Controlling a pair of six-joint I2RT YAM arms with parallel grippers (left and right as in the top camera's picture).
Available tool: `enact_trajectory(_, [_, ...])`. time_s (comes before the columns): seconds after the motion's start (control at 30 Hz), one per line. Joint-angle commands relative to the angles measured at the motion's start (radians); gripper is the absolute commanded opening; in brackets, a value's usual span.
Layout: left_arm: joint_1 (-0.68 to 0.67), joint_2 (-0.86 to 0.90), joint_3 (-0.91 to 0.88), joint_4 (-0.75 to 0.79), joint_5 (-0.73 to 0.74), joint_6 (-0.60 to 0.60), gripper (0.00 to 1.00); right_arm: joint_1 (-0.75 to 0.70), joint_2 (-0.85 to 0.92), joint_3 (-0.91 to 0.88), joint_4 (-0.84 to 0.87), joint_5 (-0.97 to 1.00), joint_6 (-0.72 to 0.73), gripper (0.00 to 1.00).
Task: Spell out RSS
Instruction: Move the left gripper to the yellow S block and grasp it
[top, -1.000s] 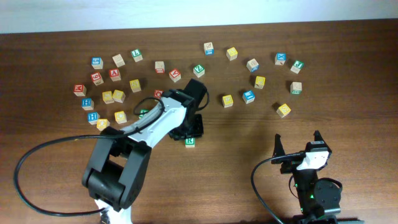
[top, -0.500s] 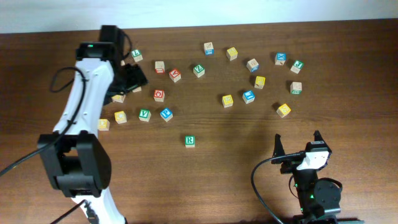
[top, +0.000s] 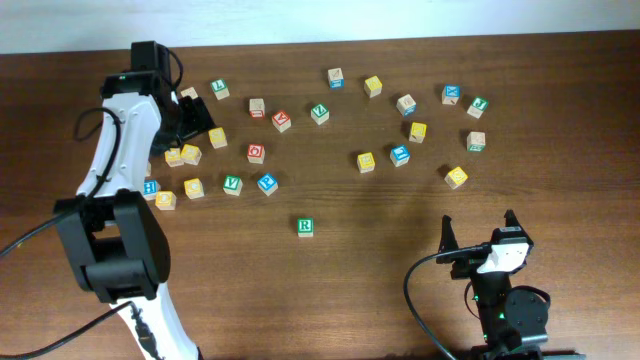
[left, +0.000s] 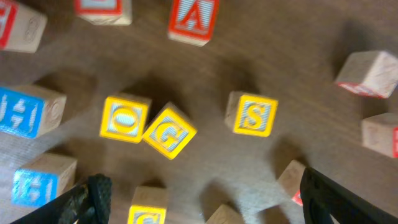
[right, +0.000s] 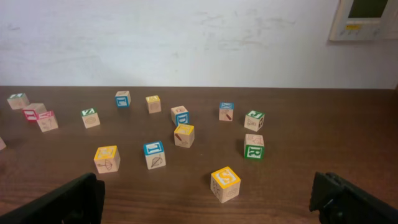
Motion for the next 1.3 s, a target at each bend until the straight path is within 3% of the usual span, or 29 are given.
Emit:
enact_trajectory(0.0, [-0.03,0.014,0.012,0.054,0.051,0.072,0.77,-0.006,-0.005,-0.007,-0.005,-0.002,0.007,0.98])
enact_trajectory(0.07, [-0.06,0.014,0.012,0.079,0.134,0.191,0.87,-0.006,-0.005,-0.007,-0.005,-0.002,0.007,0.98])
enact_trajectory(0.1, [-0.084,0.014,0.012,0.081,0.131,0.195,0.89,-0.006,-0.005,-0.007,-0.005,-0.002,0.007,0.98])
enact_trajectory(0.5, [-0.134,0.015,0.012,0.127,0.124,0.195,0.93,-0.006,-0.005,-0.007,-0.005,-0.002,0.007,0.98])
enact_trajectory(0.8, [-0.134,0.042,0.011,0.146,0.092,0.194,0.84,-0.006,-0.005,-0.007,-0.005,-0.002,0.007,0.98])
enact_trajectory(0.87, [-0.133,0.085,0.011,0.142,-0.041,0.184,0.76,-0.006,-0.005,-0.007,-0.005,-0.002,0.007,0.98])
enact_trajectory(0.93, [-0.13,0.113,0.011,0.129,-0.14,0.107,0.78,-0.006,-0.005,-0.007,-0.005,-0.002,0.007,0.98])
enact_trajectory(1.13, [-0.13,0.169,0.011,0.187,-0.143,0.077,0.77,-0.006,-0.005,-0.007,-0.005,-0.002,0.007,0.98])
enact_trajectory(1.27, [-0.13,0.207,0.011,0.229,-0.144,0.077,0.66,-0.006,-0.005,-0.007,-0.005,-0.002,0.007,0.98])
